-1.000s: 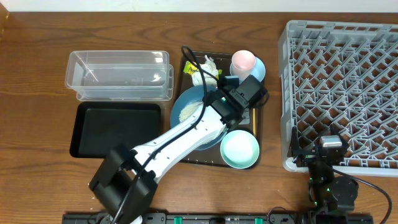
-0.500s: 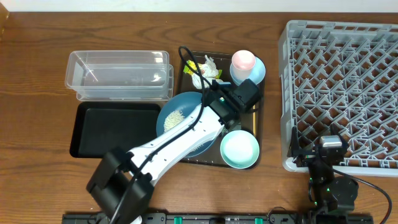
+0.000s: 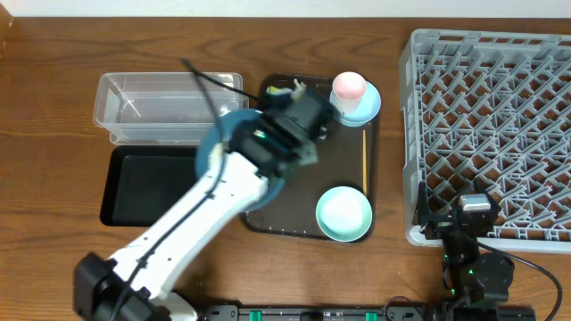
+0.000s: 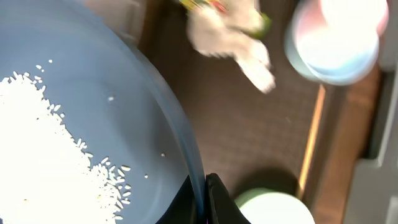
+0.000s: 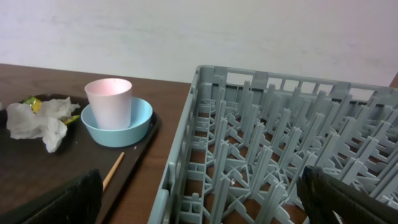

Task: Sort waste into correct bins and load items into the dishwasher rack
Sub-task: 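Carry the blue plate left over the black tray, then tilt the blue plate with the left gripper to pour rice onto the black tray, then carry the emptied blue plate back and lower it onto the serving tray, then release the plate and retract the left gripper to the left, then reach the right gripper to the light green bowl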

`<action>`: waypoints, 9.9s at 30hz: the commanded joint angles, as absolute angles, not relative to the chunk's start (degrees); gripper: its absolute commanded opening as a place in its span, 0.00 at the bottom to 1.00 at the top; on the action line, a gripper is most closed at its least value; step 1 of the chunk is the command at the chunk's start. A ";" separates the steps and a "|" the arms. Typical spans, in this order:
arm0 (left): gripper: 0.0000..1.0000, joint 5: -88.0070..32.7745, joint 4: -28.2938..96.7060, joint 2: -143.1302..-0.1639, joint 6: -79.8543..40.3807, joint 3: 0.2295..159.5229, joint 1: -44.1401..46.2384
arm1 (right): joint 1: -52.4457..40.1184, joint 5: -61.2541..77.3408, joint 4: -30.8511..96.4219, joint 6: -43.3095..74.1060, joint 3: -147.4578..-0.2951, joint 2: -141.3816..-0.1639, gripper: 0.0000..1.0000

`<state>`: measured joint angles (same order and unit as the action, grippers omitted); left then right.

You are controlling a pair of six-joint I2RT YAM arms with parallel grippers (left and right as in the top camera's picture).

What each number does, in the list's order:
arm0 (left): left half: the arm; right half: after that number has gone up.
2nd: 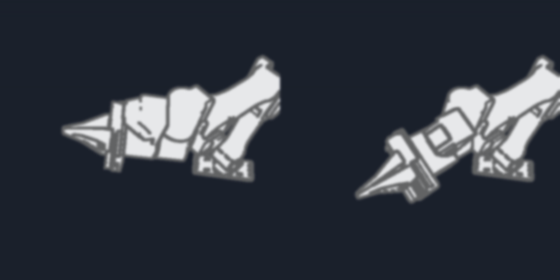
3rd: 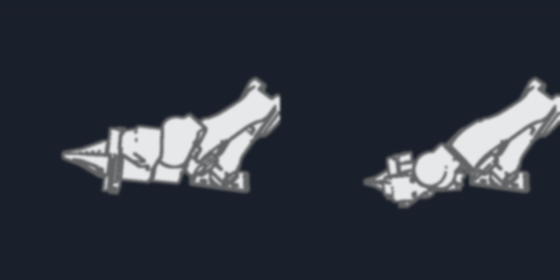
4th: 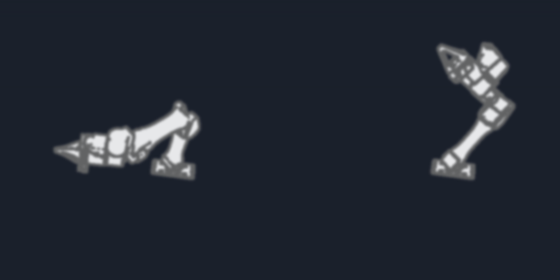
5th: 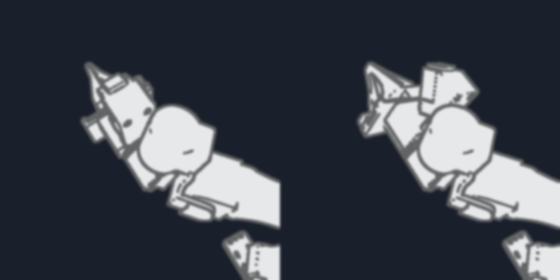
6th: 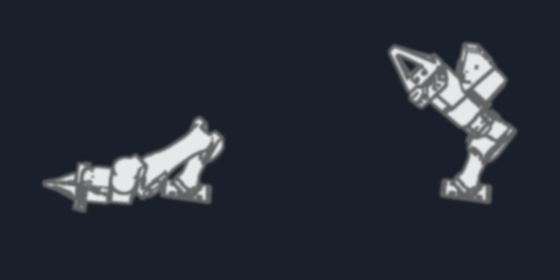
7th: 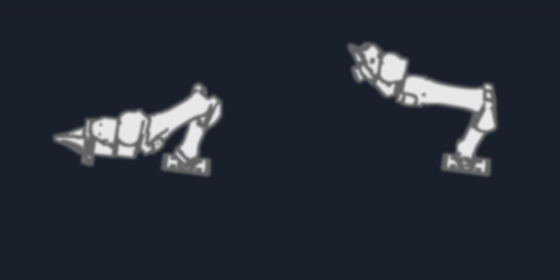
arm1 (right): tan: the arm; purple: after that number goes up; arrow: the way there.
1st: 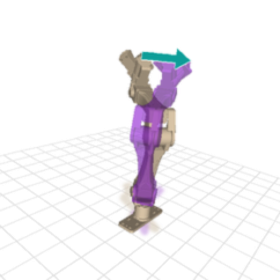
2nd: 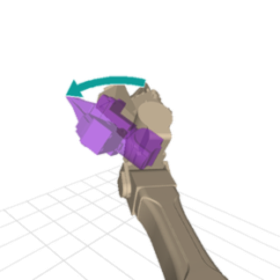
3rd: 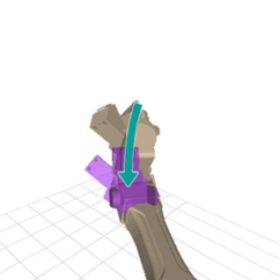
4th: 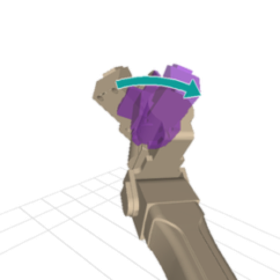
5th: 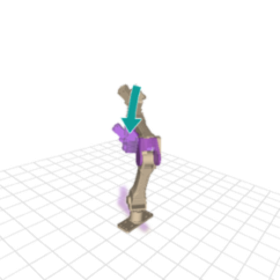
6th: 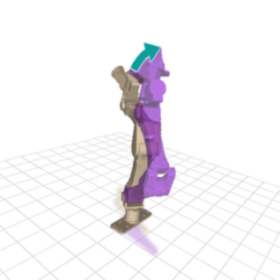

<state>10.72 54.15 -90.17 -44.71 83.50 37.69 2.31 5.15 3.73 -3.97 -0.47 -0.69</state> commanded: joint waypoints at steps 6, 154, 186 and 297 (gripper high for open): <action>0.06 9.45 54.83 -87.88 -40.73 84.23 27.46 | 2.70 5.15 3.88 -3.25 -0.32 -0.49 0.99; 0.06 -78.06 89.17 -79.48 24.84 73.25 -29.19 | 2.70 5.15 3.88 -3.25 -0.32 -0.49 0.99; 0.06 -3.62 36.73 -76.62 -33.76 73.25 39.18 | 2.72 5.15 3.88 -3.25 -0.32 -0.49 0.99; 0.91 16.78 64.88 -63.48 -31.77 73.95 -3.95 | 0.43 57.28 -2.22 32.12 -49.30 -40.95 0.99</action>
<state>15.44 64.69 -63.29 -31.90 73.25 -3.66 2.00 48.25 -6.68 41.36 -41.21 -32.64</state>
